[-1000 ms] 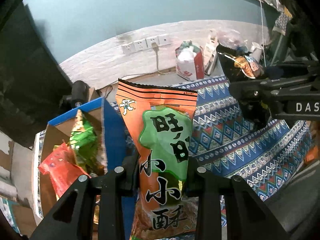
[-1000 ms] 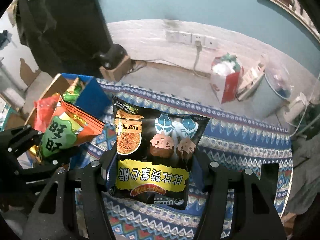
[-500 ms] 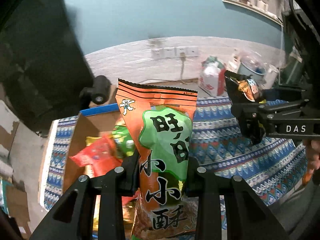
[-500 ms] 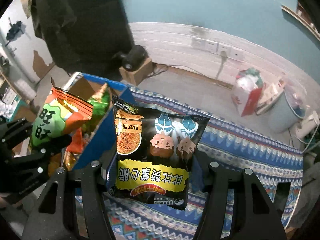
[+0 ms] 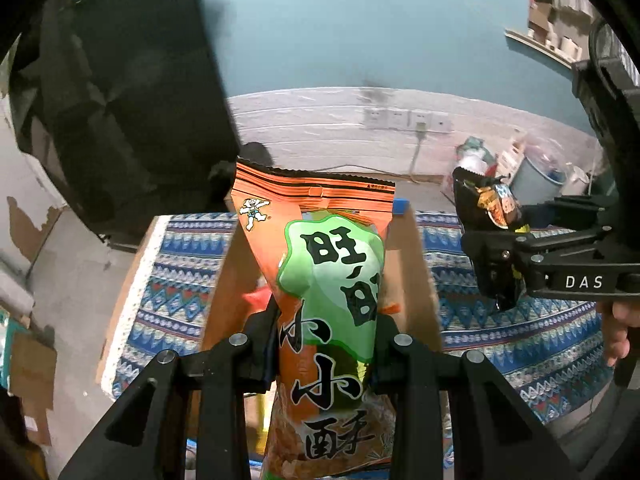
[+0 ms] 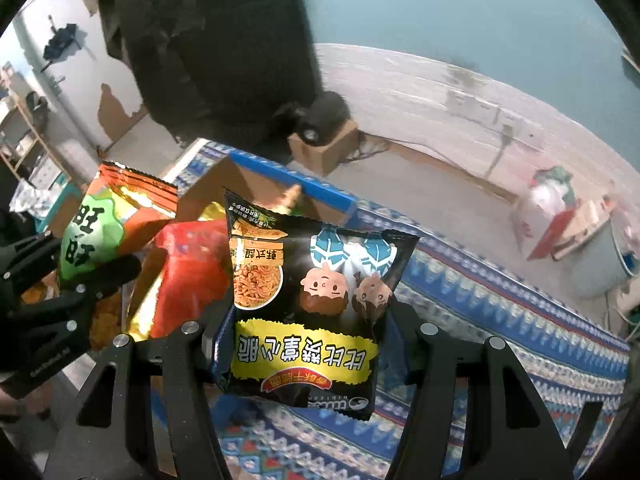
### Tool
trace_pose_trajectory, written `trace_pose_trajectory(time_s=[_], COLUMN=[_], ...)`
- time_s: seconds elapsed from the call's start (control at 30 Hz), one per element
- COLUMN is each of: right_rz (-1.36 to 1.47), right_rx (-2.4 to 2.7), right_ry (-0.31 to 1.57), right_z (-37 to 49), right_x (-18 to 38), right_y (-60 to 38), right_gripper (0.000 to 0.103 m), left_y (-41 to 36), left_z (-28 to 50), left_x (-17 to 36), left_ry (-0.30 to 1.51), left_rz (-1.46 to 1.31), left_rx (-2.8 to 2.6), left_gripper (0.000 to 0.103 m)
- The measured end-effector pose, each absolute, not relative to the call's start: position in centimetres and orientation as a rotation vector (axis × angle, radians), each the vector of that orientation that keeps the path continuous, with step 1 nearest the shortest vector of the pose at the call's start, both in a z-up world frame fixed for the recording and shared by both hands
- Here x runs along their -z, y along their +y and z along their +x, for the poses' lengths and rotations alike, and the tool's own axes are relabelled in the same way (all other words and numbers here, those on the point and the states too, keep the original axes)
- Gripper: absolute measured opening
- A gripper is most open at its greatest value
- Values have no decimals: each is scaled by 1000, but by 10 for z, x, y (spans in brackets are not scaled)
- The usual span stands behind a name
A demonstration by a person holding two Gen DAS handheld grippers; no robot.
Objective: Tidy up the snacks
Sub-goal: 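Lift both held bags and carry them over the cardboard box, then open both tools to drop the bags into the box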
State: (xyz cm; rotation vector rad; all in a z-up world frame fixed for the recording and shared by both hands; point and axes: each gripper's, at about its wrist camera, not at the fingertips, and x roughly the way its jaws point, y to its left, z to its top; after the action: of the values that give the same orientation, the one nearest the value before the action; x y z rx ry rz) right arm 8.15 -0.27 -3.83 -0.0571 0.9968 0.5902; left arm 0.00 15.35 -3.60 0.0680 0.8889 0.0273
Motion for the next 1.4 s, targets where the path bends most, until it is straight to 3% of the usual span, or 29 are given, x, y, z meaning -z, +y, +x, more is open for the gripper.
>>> trace_pose_trajectory(time_s=[0.53,0.6,0.77,0.9,1.03,1.4], right_rz=[-101,-112,-109,-110,-102,-147], right_rx=[-715,-737,-778,-801,-817,-745], right_ry=[1031,1037,1048,1049,1049,958], right_z=[85,83,83,86,87,69], right_x=[55,57,64,67,67,39], right_y=[64,72,84,91,92,73], right_gripper=[60,60,61,62,73,82], left_y=[211,212,211,211,210,199], left_z=[10,13,14,10,7,-10], left_x=[74,82,84,74,67,41], left_ry=[1021,1049,1050,1032,1021,970], left_rz=[56,68,92,84,78,54], left_rx=[-147,-170,-215,-224,-222,-185], left_gripper=[35,40,74,78,80,86])
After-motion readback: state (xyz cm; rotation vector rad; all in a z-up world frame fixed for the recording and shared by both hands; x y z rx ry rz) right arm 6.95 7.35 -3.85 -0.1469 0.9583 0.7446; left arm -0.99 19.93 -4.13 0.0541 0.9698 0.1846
